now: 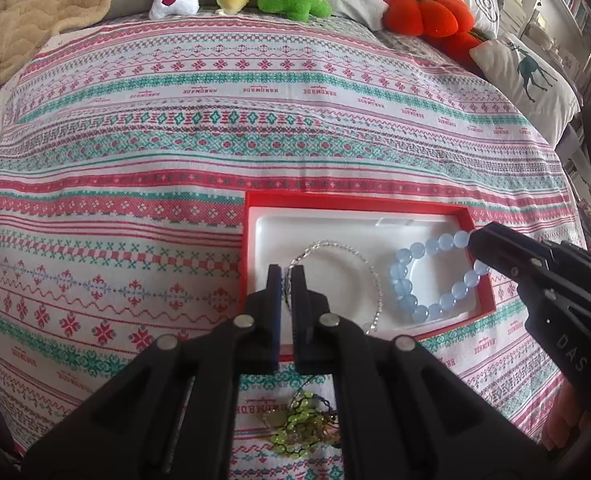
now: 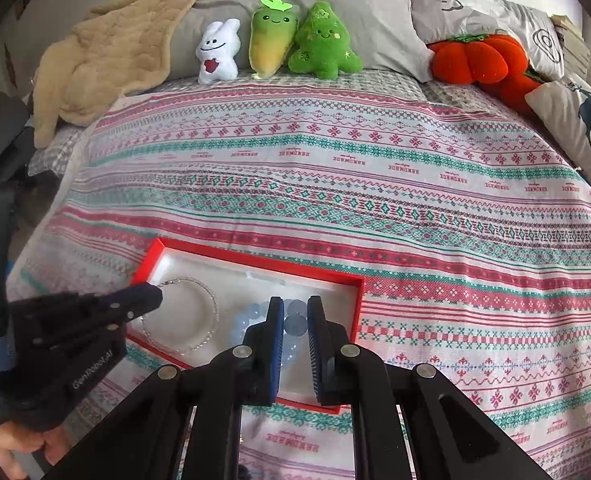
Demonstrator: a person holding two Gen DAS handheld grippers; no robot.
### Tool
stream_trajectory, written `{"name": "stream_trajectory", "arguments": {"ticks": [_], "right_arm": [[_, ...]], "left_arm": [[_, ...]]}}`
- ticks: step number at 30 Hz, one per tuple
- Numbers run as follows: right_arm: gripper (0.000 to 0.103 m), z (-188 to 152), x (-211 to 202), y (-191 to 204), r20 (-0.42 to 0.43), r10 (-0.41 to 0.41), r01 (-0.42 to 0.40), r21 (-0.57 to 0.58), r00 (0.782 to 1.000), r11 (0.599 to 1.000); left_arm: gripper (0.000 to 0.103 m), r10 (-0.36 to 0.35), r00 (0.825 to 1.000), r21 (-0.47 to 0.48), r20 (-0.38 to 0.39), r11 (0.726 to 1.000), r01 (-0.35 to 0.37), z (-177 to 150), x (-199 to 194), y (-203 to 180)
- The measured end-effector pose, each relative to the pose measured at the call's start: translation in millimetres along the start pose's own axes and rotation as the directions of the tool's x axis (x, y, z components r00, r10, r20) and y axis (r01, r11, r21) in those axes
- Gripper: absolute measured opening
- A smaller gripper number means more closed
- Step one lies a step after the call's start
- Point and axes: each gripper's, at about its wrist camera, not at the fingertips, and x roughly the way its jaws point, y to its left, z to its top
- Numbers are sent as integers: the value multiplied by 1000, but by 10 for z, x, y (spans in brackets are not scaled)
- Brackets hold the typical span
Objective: Organize jewelry
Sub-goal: 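Carry both bracelets into the red box and open both tools, then reach the left tool to the green beaded bracelet and close on it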
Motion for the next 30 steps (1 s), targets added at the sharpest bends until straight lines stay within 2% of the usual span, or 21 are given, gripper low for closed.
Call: {"name": "stream_trajectory", "arguments": {"ticks": [3,5,6,8,10,15,17,19,25,30], "right_arm": [[14,-12,-25,-15,3,-15,15,-2,1000,1000],[21,-18,-63,-23,-2,-15,15,-1,1000,1000],[24,-23,-83,-24,-7,-18,18,-3,1000,1000],[33,-38,-115,-27,-15,-27,27,-8,1000,1000],[61,-64,-162,-35,-17,-34,33,-8,999,999],[64,-151,-323,-27,-20,-40,39,-26,999,999],[66,-202,-348,-26,-38,-43,42,-23,998,999],[70,-267,-351,-26,-64,-52,50,-27,997,998],[74,-480,-338,21,-129,-64,58,-49,990,997],[75,-623,-303,73,-180,-58,48,-62,982,997]], "left_arm": [[7,-9,1000,21,10,1000,8,4,-54,-45],[19,-11,1000,33,9,999,11,-3,-100,-71],[29,-10,1000,39,11,999,9,-11,-128,-81],[37,-1,1000,52,13,999,0,-31,-194,-97],[44,5,1000,59,12,998,-6,-47,-266,-104],[65,14,1000,57,21,998,-15,-115,-469,-74],[78,16,1000,55,16,998,-17,-142,-510,-60],[81,24,1000,51,1,998,-24,-178,-523,-43],[81,32,995,21,-96,999,-30,-327,-450,62],[81,36,986,-1,-163,999,-36,-492,-390,153]]}}
